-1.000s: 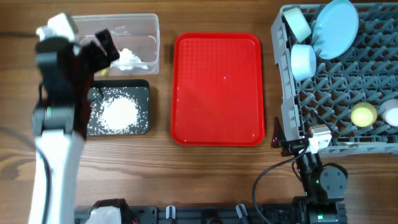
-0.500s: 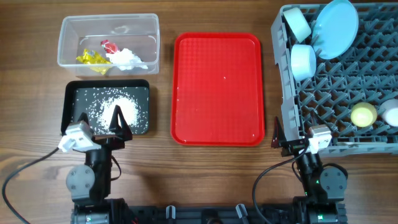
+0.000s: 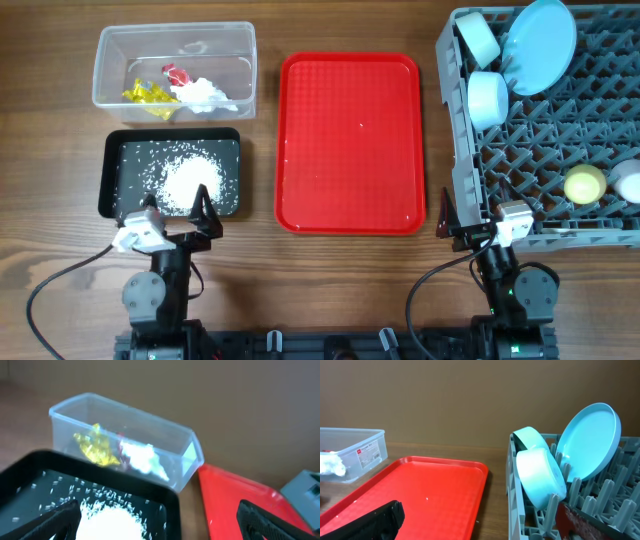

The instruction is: Sort waste into correct bins and load items into the dishwasher rack

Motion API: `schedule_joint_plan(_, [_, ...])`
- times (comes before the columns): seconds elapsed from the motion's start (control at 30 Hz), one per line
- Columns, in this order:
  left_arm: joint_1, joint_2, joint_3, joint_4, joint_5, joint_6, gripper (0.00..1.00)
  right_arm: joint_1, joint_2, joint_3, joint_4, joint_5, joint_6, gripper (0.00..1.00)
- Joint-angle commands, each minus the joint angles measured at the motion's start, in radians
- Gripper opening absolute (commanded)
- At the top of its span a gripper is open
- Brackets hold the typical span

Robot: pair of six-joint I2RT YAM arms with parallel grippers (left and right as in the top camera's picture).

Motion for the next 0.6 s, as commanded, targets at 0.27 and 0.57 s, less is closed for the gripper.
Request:
schedule_joint_plan(0.27, [-0.005, -0.01, -0.006, -0.006, 0.002, -0.005, 1.0, 0.003, -0.008, -0.001, 0.003, -0.017, 0.018, 1.0])
schedule_joint_plan(0.57, [-0.005, -0.01, -0.006, -0.006, 0.002, -0.005, 1.0, 0.003, -0.008, -0.001, 0.003, -0.017, 0.019, 1.0])
